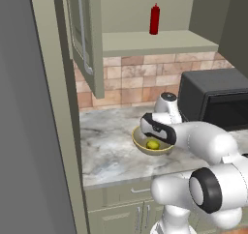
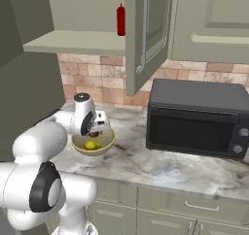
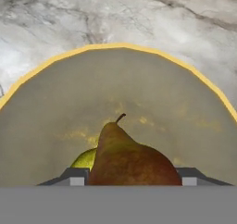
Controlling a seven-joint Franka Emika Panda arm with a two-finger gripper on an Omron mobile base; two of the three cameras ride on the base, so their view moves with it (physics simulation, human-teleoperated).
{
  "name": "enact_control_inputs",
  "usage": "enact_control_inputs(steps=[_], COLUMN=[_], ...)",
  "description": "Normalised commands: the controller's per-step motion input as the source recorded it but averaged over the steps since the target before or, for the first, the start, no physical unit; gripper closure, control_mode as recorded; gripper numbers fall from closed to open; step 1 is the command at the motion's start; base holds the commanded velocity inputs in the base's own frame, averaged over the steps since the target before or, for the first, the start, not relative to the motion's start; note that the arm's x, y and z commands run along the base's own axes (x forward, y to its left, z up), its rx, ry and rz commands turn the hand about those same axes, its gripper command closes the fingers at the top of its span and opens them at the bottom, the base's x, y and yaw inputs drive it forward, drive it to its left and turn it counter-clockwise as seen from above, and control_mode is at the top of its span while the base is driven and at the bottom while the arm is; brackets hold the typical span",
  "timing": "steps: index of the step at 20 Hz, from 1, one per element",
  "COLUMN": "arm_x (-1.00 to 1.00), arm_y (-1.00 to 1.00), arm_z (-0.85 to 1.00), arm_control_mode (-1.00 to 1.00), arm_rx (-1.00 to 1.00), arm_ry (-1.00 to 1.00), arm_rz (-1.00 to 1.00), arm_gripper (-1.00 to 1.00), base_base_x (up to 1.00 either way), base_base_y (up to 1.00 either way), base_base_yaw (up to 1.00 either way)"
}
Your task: Open the cabinet. Pick the pear and pear from the cabinet and place them into the bowl. Then close the cabinet.
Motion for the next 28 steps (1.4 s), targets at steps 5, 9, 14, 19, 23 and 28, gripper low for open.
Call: enact_control_inputs(steps=[5, 9, 14, 19, 23, 28], arm_x=[0.22, 0.0, 0.0, -0.06, -0.27, -0.47], arm_y=[-0.01, 0.0, 0.0, 0.0, 0.0, -0.14], arm_z=[-0.15, 0.0, 0.15, 0.89, 1.0, 1.0], arm_control_mode=[-1.0, -1.0, -1.0, -1.0, -1.0, -1.0], arm_rx=[0.0, 0.0, 0.0, 0.0, 0.0, 0.0], arm_ry=[-0.04, 0.0, -0.03, -0.16, -0.27, -0.3], arm_rz=[0.0, 0.0, 0.0, -0.02, -0.06, -0.11], arm_gripper=[-1.0, -1.0, -1.0, -1.0, -1.0, -1.0], base_base_x=[0.0, 0.0, 0.0, 0.0, 0.0, 0.0], base_base_y=[0.0, 0.0, 0.0, 0.0, 0.0, 0.0], base_base_yaw=[0.0, 0.0, 0.0, 0.0, 0.0, 0.0])
